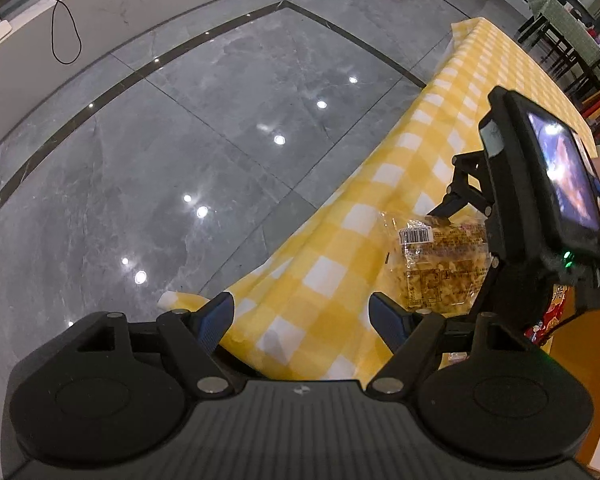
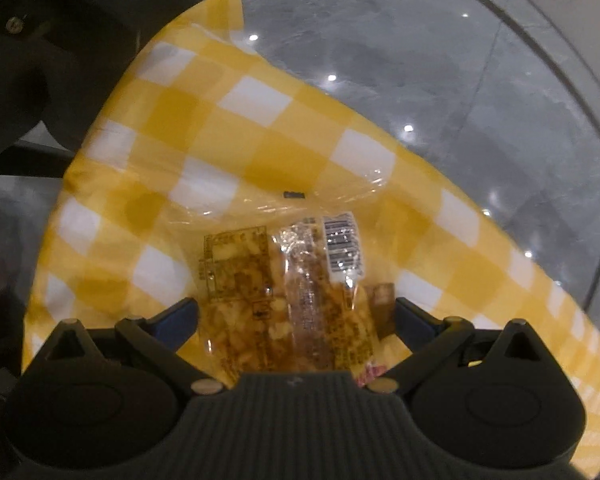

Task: Organize snacks
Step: 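Lift the cracker bag with the right tool while the left tool grasps the wrapped pastry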

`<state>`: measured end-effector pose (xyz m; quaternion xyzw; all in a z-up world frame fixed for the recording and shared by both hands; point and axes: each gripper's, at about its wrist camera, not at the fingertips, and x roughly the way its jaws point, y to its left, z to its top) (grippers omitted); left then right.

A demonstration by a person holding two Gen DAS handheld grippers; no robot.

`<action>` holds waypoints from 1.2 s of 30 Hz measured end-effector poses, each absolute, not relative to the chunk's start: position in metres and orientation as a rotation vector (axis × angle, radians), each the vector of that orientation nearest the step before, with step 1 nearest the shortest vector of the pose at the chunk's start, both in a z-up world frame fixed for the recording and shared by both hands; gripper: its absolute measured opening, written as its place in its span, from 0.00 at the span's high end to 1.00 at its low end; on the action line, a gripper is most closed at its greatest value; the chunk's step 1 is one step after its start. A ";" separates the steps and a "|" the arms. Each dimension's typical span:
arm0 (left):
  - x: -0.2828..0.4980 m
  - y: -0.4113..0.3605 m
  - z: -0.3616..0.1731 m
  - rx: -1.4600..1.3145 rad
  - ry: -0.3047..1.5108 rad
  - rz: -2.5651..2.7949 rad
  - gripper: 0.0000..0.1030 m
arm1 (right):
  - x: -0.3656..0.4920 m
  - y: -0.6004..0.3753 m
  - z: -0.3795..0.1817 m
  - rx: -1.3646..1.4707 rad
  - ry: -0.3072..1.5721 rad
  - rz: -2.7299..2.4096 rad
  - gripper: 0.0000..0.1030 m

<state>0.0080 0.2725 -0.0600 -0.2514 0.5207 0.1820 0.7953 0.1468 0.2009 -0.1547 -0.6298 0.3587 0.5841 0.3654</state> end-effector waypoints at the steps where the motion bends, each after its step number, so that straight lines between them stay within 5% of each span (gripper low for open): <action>1: 0.008 0.271 -0.060 -0.534 1.122 0.386 0.13 | 0.147 0.205 -0.153 -1.623 0.939 1.515 0.10; 4: 0.008 0.268 -0.059 -0.536 1.122 0.369 0.13 | 0.150 0.201 -0.146 -1.584 0.926 1.535 0.27; 7: 0.007 0.267 -0.056 -0.545 1.106 0.360 0.13 | 0.150 0.193 -0.137 -1.559 0.890 1.514 0.30; 19: 0.000 0.249 -0.034 -0.556 0.943 0.228 0.12 | 0.145 0.132 -0.063 -1.216 0.597 1.243 0.31; 29: 0.028 0.201 -0.066 -0.432 1.169 0.123 0.12 | 0.104 -0.022 0.019 -0.520 0.490 0.632 0.31; 36: 0.050 0.161 -0.089 -0.518 1.274 0.035 0.12 | 0.029 -0.093 0.030 -0.362 0.378 0.456 0.31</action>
